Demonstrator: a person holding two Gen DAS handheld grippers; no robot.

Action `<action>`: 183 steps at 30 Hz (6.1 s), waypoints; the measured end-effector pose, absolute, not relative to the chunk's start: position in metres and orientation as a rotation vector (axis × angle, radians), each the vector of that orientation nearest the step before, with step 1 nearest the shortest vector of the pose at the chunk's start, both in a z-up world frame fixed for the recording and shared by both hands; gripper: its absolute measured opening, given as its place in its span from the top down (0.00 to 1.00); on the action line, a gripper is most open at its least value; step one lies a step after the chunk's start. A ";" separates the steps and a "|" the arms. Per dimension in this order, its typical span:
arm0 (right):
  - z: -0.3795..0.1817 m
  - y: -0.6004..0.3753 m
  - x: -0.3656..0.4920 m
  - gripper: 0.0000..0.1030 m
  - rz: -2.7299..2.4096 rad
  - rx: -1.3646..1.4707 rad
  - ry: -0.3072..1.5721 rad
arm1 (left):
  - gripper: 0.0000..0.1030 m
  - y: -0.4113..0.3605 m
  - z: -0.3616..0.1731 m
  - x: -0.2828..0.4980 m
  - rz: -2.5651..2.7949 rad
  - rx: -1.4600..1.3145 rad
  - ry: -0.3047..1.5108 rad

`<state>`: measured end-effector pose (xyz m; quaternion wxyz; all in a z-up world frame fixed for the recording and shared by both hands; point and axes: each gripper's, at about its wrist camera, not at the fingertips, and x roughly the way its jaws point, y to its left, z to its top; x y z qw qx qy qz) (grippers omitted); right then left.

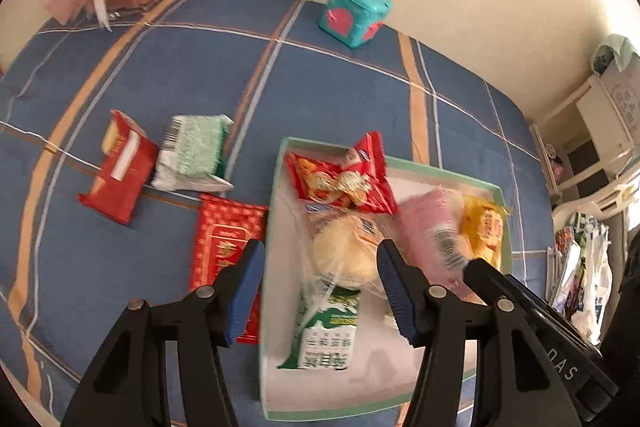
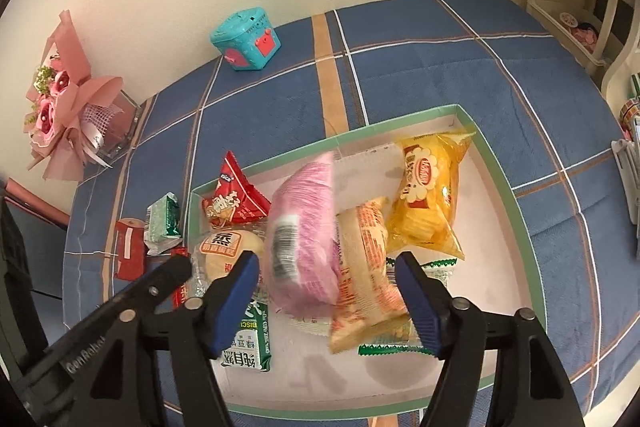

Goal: Organize snacks

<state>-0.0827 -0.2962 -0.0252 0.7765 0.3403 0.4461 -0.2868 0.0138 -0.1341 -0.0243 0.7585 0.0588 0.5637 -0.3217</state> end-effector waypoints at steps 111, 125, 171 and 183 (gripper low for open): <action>-0.089 -0.135 0.127 0.35 -0.486 0.334 1.231 | 0.01 0.035 -0.081 0.152 -0.280 -0.024 1.301; -0.093 -0.126 0.131 0.31 -0.424 0.418 1.232 | 0.01 0.036 -0.083 0.153 -0.281 -0.046 1.314; -0.095 -0.136 0.106 0.46 -0.371 0.547 1.267 | 0.17 -0.063 -0.086 0.135 -0.559 0.323 1.132; -0.096 -0.134 0.102 0.47 -0.364 0.532 1.278 | 0.53 -0.075 -0.095 0.126 -0.580 0.433 1.143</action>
